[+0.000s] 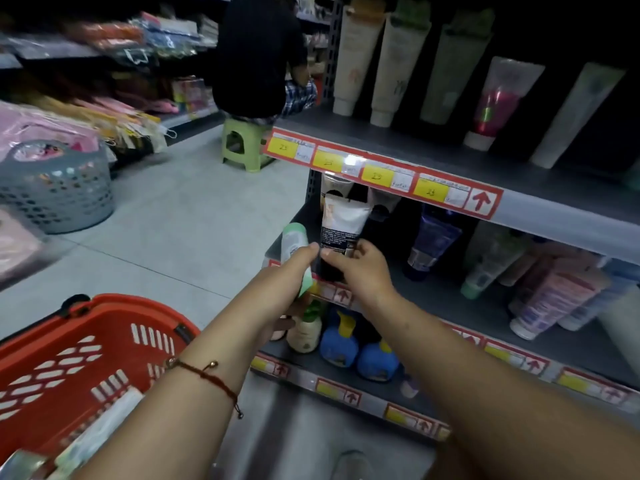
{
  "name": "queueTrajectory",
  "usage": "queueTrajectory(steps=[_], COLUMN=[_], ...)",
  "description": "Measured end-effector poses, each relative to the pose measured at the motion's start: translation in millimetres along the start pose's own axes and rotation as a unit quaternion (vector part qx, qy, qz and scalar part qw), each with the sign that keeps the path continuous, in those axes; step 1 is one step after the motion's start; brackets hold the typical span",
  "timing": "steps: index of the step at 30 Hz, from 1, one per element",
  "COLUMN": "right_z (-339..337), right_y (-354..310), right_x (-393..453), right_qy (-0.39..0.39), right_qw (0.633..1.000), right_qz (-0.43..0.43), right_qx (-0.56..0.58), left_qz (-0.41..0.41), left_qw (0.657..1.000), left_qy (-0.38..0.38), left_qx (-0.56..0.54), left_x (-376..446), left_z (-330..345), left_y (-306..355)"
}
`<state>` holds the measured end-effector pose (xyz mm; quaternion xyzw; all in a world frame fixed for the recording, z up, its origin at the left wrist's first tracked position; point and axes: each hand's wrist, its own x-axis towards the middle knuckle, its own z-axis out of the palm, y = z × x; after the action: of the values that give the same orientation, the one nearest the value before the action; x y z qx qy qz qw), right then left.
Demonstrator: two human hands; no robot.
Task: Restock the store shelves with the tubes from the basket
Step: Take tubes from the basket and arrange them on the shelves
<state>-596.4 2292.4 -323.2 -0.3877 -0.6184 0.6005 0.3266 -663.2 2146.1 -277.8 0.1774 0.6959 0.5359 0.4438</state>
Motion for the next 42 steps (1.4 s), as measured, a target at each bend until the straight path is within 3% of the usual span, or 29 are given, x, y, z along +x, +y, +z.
queueTrajectory(steps=[4,8,13,17,20,23,25,27,28,30,33,38,40,42], right_z=[26,40,46,49,50,39,25,9,1,-16,-52,-123,-133,-138], right_y=[5,32,40,35,31,21,9,-2,-6,-12,-12,10,14,11], right_x=[39,65,94,117,117,79,39,9,0,-17,-51,-105,-110,-111], right_qy=[0.076,0.08,0.111,0.123,0.121,0.127,0.058,-0.08,-0.135,-0.172,-0.143,-0.1,-0.08,-0.057], right_qw=[0.99,0.978,0.969,0.963,0.964,0.969,0.944,0.882,0.855,0.828,0.789,0.779,0.768,0.783], right_qz=[-0.045,-0.031,-0.022,0.008,0.032,-0.062,-0.179,-0.25,-0.247,-0.226,-0.262,-0.216,-0.206,-0.188], right_qx=[-0.113,-0.19,-0.218,-0.24,-0.234,-0.202,-0.269,-0.39,-0.436,-0.483,-0.536,-0.58,-0.6,-0.59], left_qz=[-0.004,-0.006,-0.022,0.055,-0.006,-0.011,0.02,0.045,0.071,0.13,0.163,0.237,0.263,0.27], left_qw=[1.0,0.999,0.996,0.995,0.998,1.0,1.0,0.995,0.989,0.958,0.886,0.786,0.774,0.81], left_qy=[-0.005,-0.012,-0.022,-0.016,-0.005,0.0,0.008,0.004,-0.002,-0.009,-0.031,-0.116,-0.101,-0.08], left_qx=[-0.024,-0.049,-0.079,-0.082,-0.058,-0.025,0.021,0.087,0.131,0.254,0.432,0.558,0.568,0.515], left_x=[17,32,34,41,45,34,30,26,23,14,3,-24,-30,-33], left_z=[-2,-8,-18,-30,-26,-26,-27,-23,-22,-15,2,56,70,78], left_y=[2,1,-3,-16,-10,-11,-8,-5,-6,-7,-6,-16,-19,-20])
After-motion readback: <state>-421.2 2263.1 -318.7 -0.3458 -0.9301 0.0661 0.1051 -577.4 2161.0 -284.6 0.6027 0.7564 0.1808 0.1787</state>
